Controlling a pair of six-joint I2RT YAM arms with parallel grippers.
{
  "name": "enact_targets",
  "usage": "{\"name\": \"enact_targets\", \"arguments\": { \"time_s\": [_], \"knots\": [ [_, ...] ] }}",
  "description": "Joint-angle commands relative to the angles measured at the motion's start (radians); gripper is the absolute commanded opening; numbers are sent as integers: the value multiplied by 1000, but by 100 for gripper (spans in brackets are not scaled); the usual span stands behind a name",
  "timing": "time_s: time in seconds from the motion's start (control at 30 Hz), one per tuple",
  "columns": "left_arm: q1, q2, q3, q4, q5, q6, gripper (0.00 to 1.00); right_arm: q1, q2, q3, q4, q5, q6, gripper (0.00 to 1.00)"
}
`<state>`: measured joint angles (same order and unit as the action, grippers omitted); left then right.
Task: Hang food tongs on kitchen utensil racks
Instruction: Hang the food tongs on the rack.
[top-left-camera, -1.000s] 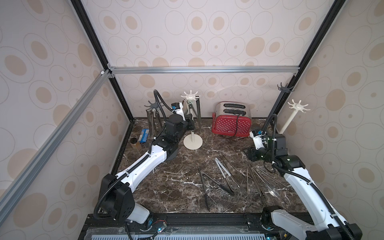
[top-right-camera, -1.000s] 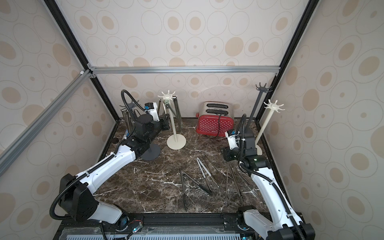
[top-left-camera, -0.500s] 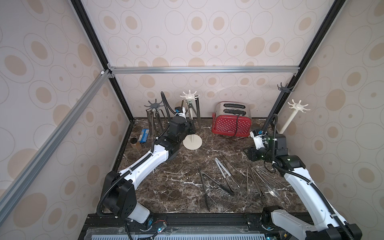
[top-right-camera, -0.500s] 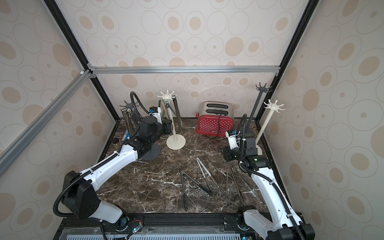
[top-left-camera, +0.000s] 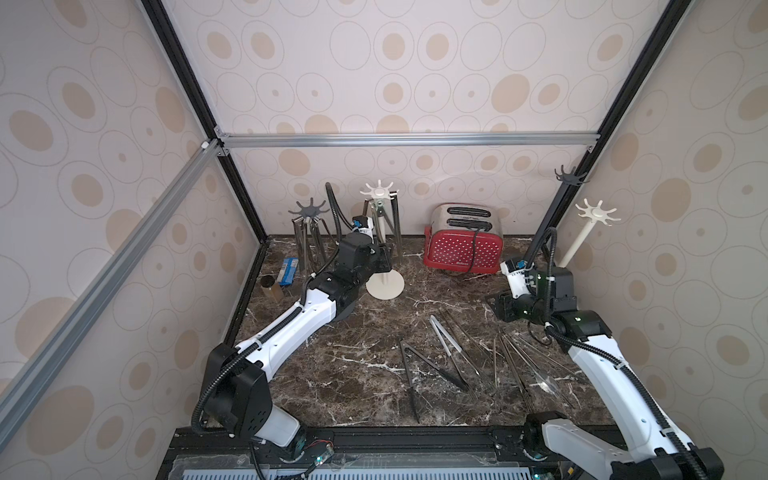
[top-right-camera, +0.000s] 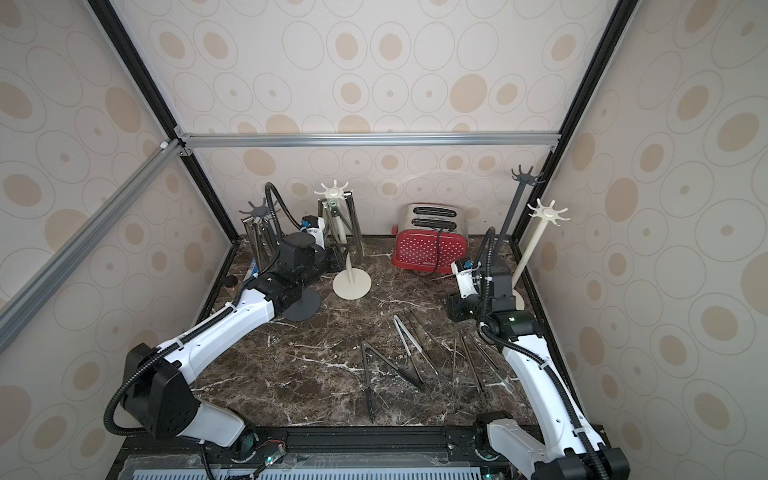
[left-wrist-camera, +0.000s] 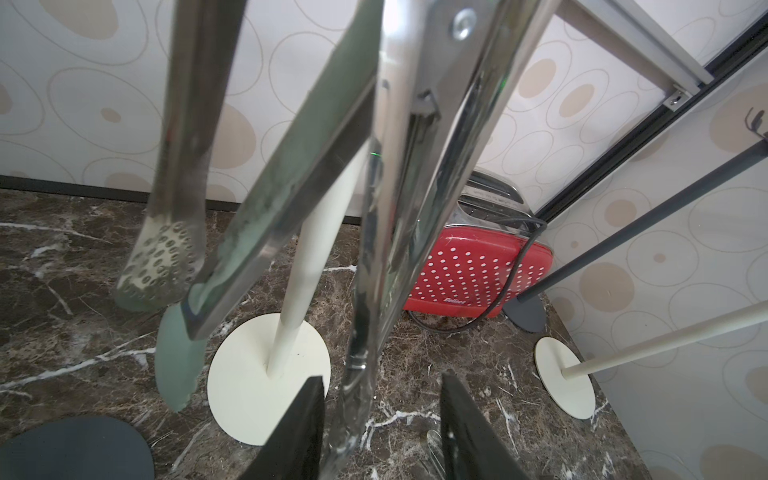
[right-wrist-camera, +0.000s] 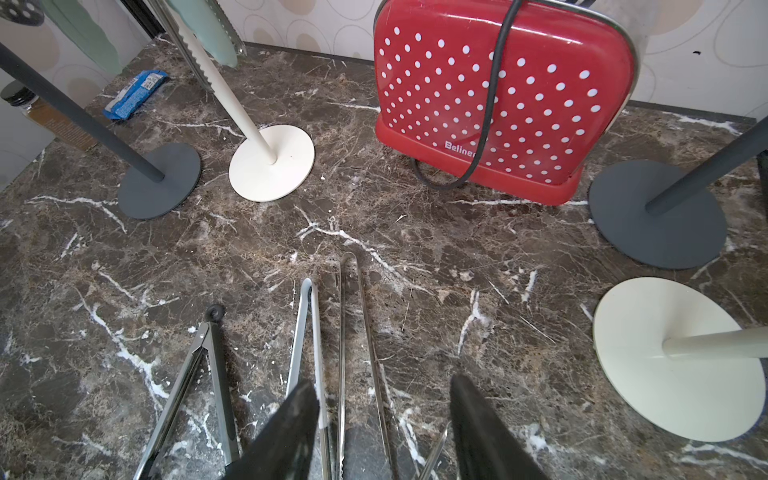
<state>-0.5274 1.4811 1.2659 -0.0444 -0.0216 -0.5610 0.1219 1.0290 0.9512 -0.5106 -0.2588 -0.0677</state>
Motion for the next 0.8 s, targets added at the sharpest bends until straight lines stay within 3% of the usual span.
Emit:
{"name": "enact_targets", "arguments": {
  "time_s": [0.0,0.43,0.77],
  "knots": [
    [4,-61,67,-69,31,33,47,-11,4,-3,4,-9,6,55],
    [4,-194,76,-236,219,188,50,-52,-37,7,-30,64,59,57],
    [4,-333,15,-336,125,294,55,-132,-90,11,-75,209,185,61]
  ]
}}
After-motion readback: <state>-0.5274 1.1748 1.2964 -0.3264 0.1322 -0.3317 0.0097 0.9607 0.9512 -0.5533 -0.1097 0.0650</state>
